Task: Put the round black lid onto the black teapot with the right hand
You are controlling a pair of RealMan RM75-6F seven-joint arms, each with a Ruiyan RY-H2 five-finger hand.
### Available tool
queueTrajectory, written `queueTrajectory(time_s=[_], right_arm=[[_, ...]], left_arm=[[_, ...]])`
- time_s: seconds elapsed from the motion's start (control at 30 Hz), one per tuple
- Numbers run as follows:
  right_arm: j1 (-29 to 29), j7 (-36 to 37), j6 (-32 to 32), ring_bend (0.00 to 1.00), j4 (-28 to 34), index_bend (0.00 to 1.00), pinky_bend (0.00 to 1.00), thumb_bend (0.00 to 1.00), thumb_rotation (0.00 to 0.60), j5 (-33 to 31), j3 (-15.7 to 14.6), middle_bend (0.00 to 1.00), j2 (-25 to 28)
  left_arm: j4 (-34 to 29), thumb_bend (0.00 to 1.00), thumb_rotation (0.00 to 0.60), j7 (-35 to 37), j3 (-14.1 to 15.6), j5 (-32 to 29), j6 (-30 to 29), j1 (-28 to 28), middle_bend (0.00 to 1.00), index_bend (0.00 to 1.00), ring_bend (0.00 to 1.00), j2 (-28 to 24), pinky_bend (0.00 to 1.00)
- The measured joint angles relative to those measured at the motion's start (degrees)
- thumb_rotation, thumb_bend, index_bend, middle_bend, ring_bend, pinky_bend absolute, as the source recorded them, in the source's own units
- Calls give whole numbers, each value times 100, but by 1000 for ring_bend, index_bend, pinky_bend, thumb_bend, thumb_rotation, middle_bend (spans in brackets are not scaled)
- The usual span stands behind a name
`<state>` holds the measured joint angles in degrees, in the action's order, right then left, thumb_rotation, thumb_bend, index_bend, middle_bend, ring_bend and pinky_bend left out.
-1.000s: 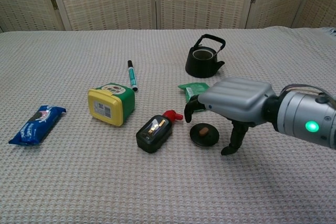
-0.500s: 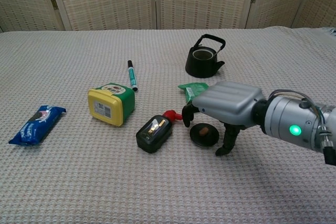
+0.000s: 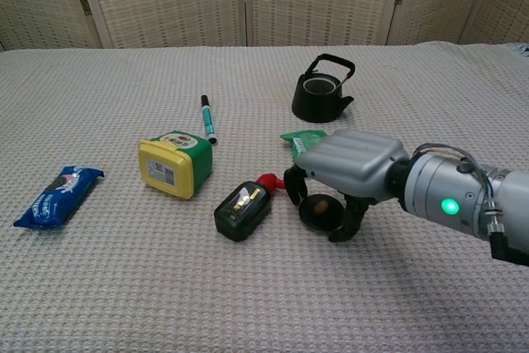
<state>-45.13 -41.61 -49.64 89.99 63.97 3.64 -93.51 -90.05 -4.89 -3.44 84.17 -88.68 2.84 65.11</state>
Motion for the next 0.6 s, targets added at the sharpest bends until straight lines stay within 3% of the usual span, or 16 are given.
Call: queueTrajectory(time_s=[0.1, 0.37, 0.6], right_arm=[[-19, -11, -48, 903, 12, 432, 723, 291, 600, -13, -12, 427, -18], [-37, -40, -148, 911, 52, 466, 723, 293, 600, -28, -67, 448, 22], [-29, 88, -279, 913, 246, 469, 723, 294, 600, -85, 62, 456, 437]], left_arm=[[9, 289, 600, 6, -6, 0, -10, -4, 134, 156, 185, 3, 144], [27, 289, 600, 20, -6, -19, 9, -13, 134, 156, 185, 2, 143], [22, 289, 600, 9, -8, -22, 13, -19, 134, 156, 185, -7, 143]])
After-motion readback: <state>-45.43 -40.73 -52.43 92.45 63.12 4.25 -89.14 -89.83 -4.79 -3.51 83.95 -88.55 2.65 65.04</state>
